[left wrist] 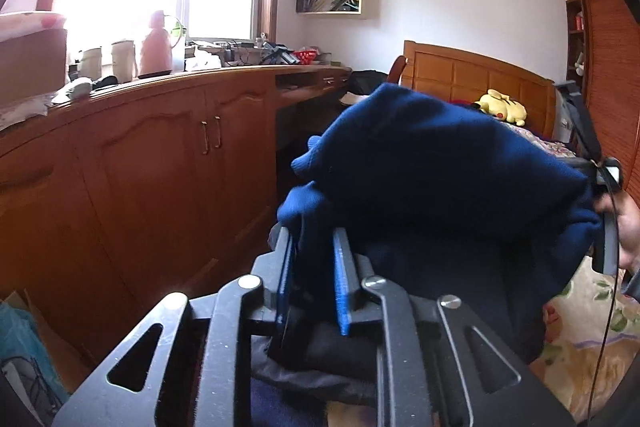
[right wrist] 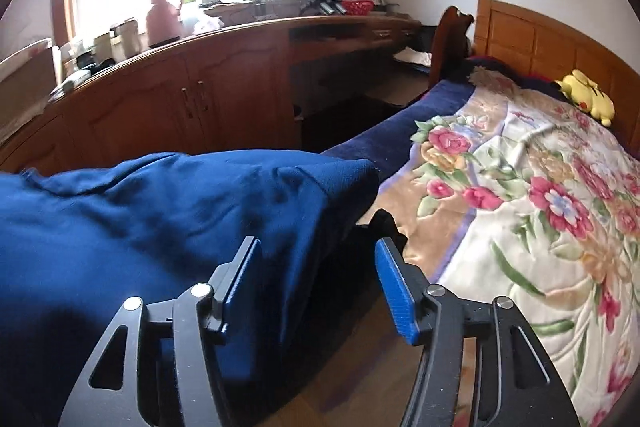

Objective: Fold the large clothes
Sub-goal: 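Carry the folded jacket with both grippers onto the black garment pile, then open both grippers and withdraw them from the jacket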

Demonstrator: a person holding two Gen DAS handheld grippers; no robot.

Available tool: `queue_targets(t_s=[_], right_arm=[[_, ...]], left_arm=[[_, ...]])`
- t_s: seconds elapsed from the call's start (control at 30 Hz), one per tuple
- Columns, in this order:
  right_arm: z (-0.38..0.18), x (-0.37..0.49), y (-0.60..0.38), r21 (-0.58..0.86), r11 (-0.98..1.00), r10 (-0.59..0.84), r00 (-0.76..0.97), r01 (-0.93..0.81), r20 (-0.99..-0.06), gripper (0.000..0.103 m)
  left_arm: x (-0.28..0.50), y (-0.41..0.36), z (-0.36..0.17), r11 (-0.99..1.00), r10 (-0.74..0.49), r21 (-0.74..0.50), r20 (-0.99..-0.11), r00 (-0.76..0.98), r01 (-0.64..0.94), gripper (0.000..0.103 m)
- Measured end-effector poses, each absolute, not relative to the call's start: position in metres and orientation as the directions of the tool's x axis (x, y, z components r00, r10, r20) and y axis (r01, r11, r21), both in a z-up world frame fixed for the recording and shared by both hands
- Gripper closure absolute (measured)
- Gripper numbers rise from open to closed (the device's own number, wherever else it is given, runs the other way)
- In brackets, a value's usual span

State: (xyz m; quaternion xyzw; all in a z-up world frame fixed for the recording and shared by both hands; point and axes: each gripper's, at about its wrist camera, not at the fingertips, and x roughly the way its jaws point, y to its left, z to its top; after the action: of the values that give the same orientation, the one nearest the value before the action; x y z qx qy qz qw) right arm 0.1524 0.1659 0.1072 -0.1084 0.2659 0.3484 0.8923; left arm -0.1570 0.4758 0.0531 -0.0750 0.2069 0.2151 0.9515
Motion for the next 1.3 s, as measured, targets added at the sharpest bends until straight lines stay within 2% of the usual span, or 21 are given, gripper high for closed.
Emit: queue_targets(t_s=[0.13, 0.2, 0.23, 0.27, 0.33, 0.73, 1.03, 1.3], right_arm=[[0.119, 0.133, 0.156, 0.008, 0.707, 0.607, 0.601, -0.707, -0.520, 0.041], [0.118, 0.126, 0.147, 0.011, 0.695, 0.627, 0.599, -0.719, -0.497, 0.041], [0.120, 0.119, 0.143, 0.012, 0.688, 0.638, 0.596, -0.726, -0.487, 0.040], [0.119, 0.117, 0.140, 0.018, 0.678, 0.649, 0.588, -0.734, -0.484, 0.040], [0.117, 0.114, 0.131, 0.028, 0.668, 0.661, 0.575, -0.744, -0.482, 0.040], [0.117, 0.060, 0.015, 0.017, 0.728, 0.625, 0.653, -0.685, -0.427, 0.040], [0.084, 0.041, -0.095, -0.005, 0.827, 0.509, 0.754, -0.562, -0.416, 0.024], [0.059, 0.030, -0.173, 0.016, 0.915, 0.373, 0.829, -0.404, -0.416, 0.024]], left_arm=[[-0.166, 0.465, 0.068, 0.904, 0.376, -0.039, -0.403, 0.834, -0.427, 0.058], [-0.172, 0.453, 0.076, 0.912, 0.368, -0.025, -0.396, 0.841, -0.410, 0.054], [-0.173, 0.446, 0.079, 0.915, 0.364, -0.017, -0.397, 0.843, -0.403, 0.045], [-0.174, 0.438, 0.083, 0.918, 0.362, -0.010, -0.394, 0.845, -0.397, 0.030], [-0.182, 0.421, 0.088, 0.924, 0.354, -0.002, -0.375, 0.856, -0.383, 0.023], [-0.159, 0.321, 0.111, 0.963, 0.264, 0.050, -0.359, 0.895, -0.264, 0.014], [-0.105, 0.231, 0.104, 0.989, 0.144, 0.070, -0.375, 0.916, -0.127, 0.013], [-0.050, 0.149, 0.087, 0.999, 0.038, 0.050, -0.399, 0.916, -0.020, 0.013]])
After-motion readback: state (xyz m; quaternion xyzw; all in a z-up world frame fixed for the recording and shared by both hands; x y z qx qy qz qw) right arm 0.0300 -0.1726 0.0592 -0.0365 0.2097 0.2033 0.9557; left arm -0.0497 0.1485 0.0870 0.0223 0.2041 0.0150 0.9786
